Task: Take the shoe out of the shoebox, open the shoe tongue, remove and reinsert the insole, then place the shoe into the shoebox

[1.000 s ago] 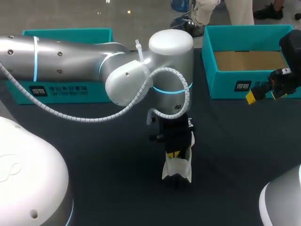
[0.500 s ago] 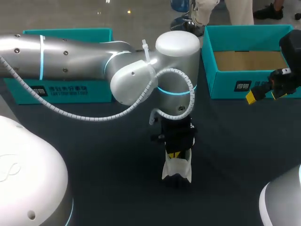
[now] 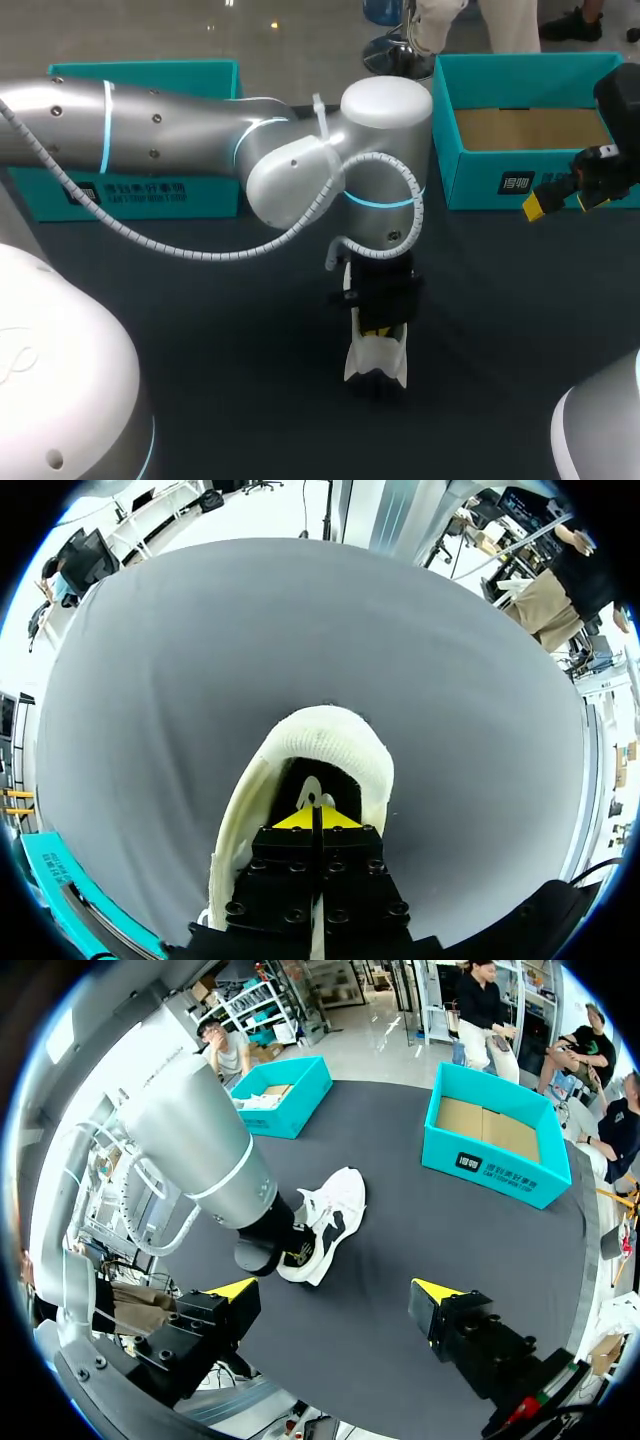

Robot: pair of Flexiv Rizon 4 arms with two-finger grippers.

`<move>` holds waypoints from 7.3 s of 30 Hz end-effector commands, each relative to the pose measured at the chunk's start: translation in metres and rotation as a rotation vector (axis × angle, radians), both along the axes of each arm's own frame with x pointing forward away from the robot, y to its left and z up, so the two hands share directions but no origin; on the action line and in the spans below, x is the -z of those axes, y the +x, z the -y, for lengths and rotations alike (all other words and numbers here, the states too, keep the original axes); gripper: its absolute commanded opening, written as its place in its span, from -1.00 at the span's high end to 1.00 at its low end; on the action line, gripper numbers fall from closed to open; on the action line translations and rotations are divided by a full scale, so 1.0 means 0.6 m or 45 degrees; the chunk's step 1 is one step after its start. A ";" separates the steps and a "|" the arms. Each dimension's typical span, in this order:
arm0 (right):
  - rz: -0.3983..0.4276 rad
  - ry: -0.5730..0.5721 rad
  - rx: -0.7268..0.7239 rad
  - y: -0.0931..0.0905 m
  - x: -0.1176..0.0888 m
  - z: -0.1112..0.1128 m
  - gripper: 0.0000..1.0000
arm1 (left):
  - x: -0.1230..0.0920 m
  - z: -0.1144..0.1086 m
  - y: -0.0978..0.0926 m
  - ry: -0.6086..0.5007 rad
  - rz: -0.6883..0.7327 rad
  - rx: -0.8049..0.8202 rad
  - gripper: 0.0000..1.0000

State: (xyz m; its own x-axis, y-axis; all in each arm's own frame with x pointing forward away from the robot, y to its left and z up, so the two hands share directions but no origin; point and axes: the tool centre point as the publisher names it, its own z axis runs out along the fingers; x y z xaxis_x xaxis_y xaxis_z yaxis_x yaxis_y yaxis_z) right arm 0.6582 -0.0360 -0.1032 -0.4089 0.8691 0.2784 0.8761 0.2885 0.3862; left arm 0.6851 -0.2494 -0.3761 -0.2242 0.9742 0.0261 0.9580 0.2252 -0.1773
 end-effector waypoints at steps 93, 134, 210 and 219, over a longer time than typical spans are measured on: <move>-0.011 -0.005 -0.002 0.008 -0.001 -0.003 -1.00 | -0.005 0.022 0.049 -0.088 0.216 0.331 1.00; -0.011 -0.005 -0.002 0.008 -0.001 -0.003 -1.00 | -0.004 0.027 0.074 -0.057 0.384 0.317 -0.53; -0.011 -0.005 -0.002 0.008 -0.001 -0.003 -1.00 | -0.085 -0.014 0.076 -0.078 0.385 0.267 1.00; -0.011 -0.005 -0.002 0.008 -0.001 -0.003 -1.00 | -0.093 -0.027 0.085 -0.109 0.348 0.197 1.00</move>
State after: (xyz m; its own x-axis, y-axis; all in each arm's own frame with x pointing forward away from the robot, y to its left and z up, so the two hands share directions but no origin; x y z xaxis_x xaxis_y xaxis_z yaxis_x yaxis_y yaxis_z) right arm 0.6582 -0.0360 -0.1032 -0.4089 0.8691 0.2784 0.8762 0.2885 0.3861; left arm 0.7319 -0.2400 -0.3250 -0.0625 0.9946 -0.0834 0.9937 0.0698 0.0880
